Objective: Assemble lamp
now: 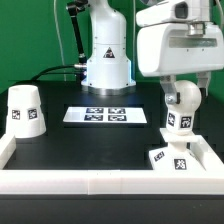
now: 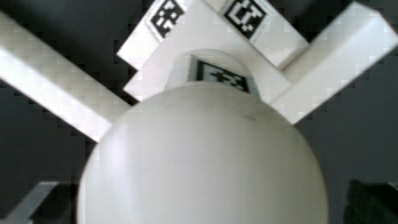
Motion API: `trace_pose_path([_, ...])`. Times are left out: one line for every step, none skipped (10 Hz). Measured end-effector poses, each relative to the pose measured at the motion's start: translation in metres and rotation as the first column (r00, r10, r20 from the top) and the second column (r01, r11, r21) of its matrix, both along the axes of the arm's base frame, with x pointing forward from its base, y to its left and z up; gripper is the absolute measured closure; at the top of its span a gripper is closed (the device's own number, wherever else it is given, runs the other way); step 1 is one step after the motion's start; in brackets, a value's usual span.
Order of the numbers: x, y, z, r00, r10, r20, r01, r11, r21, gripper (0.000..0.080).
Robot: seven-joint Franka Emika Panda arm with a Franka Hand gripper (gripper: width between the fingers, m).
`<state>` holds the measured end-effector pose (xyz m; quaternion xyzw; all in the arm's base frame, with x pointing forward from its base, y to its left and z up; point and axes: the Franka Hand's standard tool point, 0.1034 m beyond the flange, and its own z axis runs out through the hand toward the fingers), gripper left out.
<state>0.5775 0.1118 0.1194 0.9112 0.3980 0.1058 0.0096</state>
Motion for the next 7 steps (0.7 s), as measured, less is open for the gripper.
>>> trace_pose_path([0.0007,-0.0012,-0.0002,0.998,0.056,0.007,-0.056,0.998,-0.012,0.0101])
trace_pose_path([0.0003,-0.0024,-0.0010,0.994,0.106,0.008,-0.106,0.994,-0.023,0.0101])
trace_pose_path([0.0003,-0.0031,-0.0014,0.990,0.144,0.009,-0.144,0.989,-0.032,0.0101])
trace_pose_path([0.0004,-0.0040,-0.0017,0.974,0.225,0.011,-0.224,0.973,-0.054,0.0101])
trace_pose_path([0.0006,-0.0032,-0.0026,0.942,0.336,0.007,-0.334,0.938,-0.088,0.0101])
trace_pose_path([0.0000,-0.0012,-0.0043,0.909,0.418,-0.004,-0.415,0.902,-0.117,0.0101])
trace_pose_path([-0.0005,-0.0003,-0.0059,0.852,0.523,-0.018,-0.519,0.841,-0.153,0.0101])
